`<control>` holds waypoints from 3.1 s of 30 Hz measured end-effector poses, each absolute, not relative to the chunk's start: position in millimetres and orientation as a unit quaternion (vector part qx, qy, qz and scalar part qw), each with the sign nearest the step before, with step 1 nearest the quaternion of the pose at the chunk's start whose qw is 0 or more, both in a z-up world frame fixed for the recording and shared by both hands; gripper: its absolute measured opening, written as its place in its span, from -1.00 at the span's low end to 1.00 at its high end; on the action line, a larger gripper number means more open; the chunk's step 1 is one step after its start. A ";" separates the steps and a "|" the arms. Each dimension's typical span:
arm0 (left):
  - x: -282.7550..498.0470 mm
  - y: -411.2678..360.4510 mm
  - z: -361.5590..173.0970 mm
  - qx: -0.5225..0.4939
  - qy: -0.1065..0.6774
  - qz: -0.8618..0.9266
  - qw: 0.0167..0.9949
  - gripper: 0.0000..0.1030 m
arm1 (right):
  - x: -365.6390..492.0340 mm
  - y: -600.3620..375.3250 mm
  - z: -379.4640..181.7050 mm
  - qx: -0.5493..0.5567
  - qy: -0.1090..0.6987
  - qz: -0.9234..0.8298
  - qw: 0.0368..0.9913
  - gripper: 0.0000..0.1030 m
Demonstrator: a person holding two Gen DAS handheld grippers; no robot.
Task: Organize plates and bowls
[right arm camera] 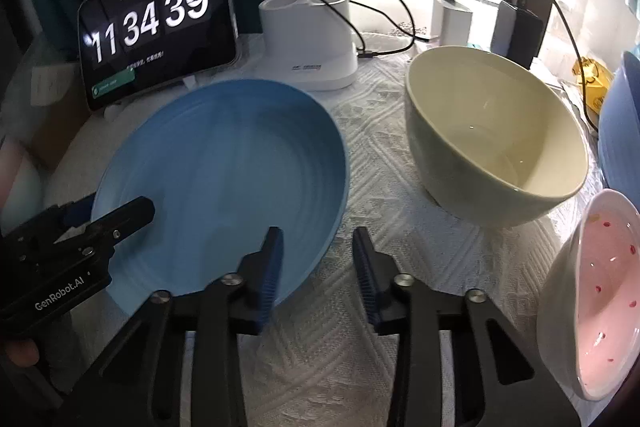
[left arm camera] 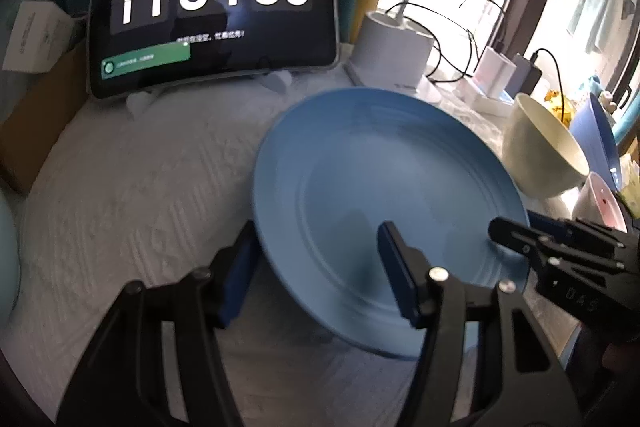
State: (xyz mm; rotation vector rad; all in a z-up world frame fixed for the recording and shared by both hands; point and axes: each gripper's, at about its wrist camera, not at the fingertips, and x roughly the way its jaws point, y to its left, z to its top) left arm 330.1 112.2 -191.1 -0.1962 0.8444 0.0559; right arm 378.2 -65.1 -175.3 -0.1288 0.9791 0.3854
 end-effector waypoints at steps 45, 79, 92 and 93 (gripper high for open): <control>274.1 95.5 -143.7 -0.089 0.361 0.025 0.928 -0.21 | 330.8 -88.4 -127.1 -0.051 0.422 0.192 0.885 -0.47; 201.1 26.7 -112.0 -0.065 0.337 -0.013 0.939 -0.21 | 254.0 -153.2 -86.9 -0.038 0.383 0.169 0.907 -0.47; 174.1 -5.3 -101.7 -0.045 0.333 -0.031 0.941 -0.21 | 227.9 -185.2 -74.3 -0.024 0.364 0.156 0.918 -0.47; 171.8 -7.5 -101.7 -0.044 0.334 -0.032 0.941 -0.21 | 225.6 -187.6 -73.7 -0.024 0.363 0.156 0.918 -0.47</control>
